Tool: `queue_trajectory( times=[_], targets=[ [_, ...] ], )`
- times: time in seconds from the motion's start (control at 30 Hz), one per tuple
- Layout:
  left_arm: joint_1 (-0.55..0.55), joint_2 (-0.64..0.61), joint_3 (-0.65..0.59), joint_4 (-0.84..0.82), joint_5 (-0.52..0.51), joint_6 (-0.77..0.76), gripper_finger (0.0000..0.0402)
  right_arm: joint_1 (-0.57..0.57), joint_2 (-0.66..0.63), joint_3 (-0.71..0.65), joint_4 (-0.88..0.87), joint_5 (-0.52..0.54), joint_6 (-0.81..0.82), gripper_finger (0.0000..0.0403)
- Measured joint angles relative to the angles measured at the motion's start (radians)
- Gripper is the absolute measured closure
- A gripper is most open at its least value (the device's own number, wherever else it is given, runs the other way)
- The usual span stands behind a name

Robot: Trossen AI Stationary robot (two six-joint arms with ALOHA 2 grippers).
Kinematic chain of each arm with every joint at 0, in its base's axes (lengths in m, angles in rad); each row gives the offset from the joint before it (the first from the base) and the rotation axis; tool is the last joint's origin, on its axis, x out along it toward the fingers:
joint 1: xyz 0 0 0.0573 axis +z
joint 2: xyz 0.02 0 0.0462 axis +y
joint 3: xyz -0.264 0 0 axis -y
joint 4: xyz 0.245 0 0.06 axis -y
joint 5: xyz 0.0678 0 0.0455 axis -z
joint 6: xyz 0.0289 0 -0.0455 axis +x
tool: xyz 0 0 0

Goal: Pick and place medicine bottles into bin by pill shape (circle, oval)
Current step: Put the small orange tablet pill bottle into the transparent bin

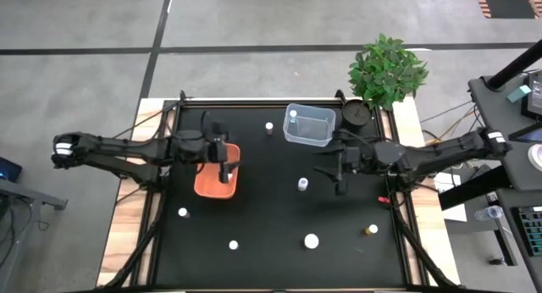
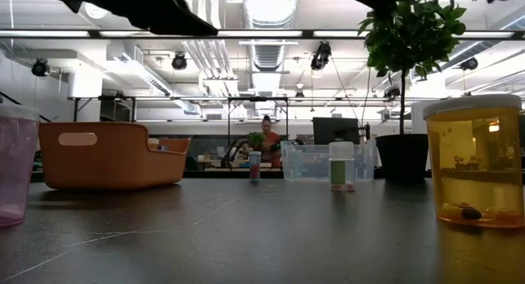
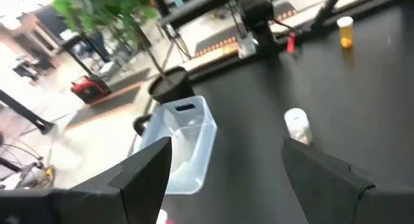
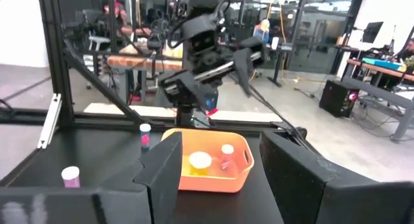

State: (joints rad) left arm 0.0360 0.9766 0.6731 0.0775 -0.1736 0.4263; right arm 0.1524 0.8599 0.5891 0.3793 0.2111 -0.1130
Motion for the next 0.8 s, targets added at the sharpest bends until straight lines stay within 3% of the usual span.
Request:
queue_trajectory(
  times=[0.2,0.33,0.8],
  targets=[
    [0.007,-0.058,-0.042,0.023,-0.014,-0.001,0.0127,0.0,0.151,0.161,-0.058,-0.001,0.011,0.0204],
    [0.007,-0.084,-0.043,0.02,-0.024,0.0,0.0127,0.0,0.236,0.292,-0.213,-0.001,0.093,0.0204],
    [0.008,-0.094,-0.042,0.008,-0.03,-0.002,0.0127,0.0,0.56,0.782,-1.089,-0.011,0.68,0.0204]
  ],
)
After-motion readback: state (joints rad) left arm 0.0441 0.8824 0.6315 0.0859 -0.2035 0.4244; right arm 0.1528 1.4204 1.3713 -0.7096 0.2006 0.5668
